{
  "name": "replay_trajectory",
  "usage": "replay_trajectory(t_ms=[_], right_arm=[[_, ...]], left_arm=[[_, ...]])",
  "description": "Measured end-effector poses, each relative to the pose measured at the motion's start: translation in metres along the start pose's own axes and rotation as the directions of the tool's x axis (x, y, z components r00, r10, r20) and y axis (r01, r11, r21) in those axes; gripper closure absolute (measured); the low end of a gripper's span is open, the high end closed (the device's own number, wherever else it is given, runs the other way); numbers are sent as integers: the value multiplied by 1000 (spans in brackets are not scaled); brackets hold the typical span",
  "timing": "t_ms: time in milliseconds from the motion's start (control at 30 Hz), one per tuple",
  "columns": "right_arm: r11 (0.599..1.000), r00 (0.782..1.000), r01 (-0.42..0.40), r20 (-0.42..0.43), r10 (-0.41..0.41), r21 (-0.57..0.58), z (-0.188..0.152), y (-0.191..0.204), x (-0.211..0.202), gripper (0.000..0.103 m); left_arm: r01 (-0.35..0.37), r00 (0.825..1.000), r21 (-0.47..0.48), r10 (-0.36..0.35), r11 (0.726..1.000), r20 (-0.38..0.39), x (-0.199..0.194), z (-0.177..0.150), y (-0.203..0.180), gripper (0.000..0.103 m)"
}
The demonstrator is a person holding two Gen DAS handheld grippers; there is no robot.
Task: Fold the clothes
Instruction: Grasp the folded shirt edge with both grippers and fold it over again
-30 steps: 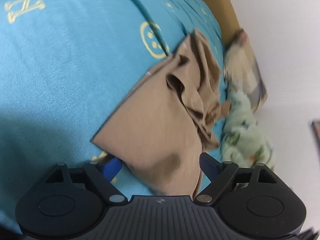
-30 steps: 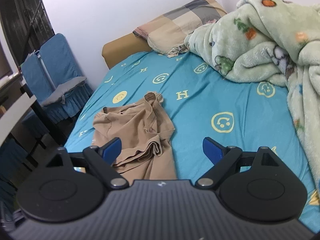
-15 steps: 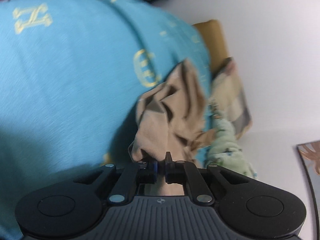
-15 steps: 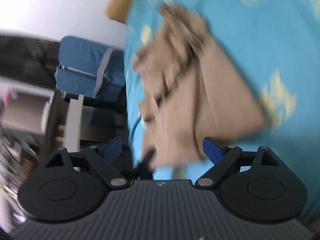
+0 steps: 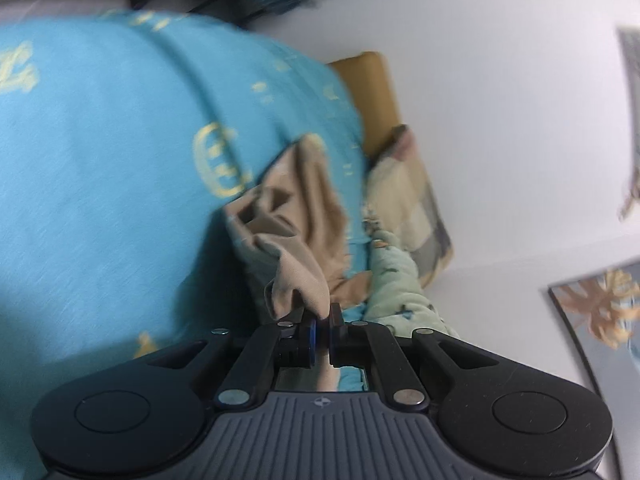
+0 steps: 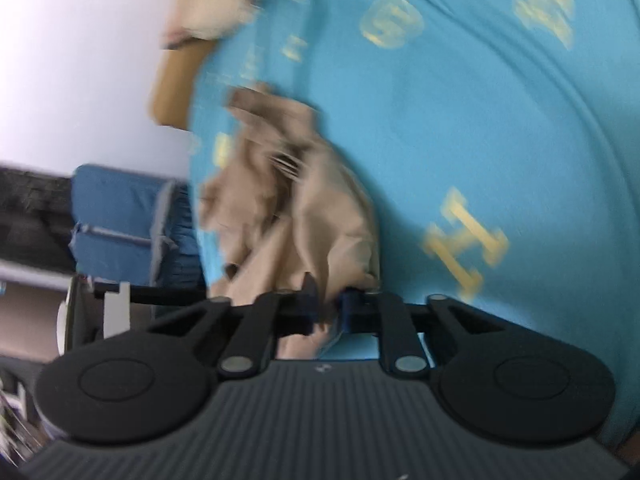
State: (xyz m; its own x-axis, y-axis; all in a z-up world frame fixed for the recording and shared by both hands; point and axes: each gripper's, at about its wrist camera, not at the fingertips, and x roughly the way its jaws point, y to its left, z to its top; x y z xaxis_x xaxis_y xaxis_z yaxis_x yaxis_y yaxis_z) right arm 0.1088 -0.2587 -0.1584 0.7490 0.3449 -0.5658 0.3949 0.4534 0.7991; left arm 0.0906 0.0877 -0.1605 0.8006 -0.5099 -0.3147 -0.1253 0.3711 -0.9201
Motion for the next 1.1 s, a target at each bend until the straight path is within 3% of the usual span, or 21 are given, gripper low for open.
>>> replay_trajectory(t_ms=[100,333,567,667,800,967,1100], right_arm=[[988,996,-36,72,47,-151,2,23,-21,92],[962,977,-134,128,168,-237,-2,39,-82,93],[928,947,-171,203,248,-332,-52,25,-170,93],[917,942,-152,228,247,-368,-66,23,-189,93],[922,940,-162,229,253,-350,-50,35,-179,93],[947,968,-113,181,173,-300,-2,71,-126,92],[947,987,-39,136,86,-318,30,94,-63,91]], left_arm=[[74,997,68,-75,995,18,-18,4,-20,99],[157,985,248,-170,956,33,-87,-24,-74,99],[183,979,275,-200,944,36,-174,-75,-84,99],[166,982,279,-186,946,46,-187,-87,-84,99],[141,985,281,-162,949,53,-176,-75,-97,98],[32,998,259,-43,965,40,-96,-27,-116,98],[-62,998,292,55,955,30,-23,12,-112,98]])
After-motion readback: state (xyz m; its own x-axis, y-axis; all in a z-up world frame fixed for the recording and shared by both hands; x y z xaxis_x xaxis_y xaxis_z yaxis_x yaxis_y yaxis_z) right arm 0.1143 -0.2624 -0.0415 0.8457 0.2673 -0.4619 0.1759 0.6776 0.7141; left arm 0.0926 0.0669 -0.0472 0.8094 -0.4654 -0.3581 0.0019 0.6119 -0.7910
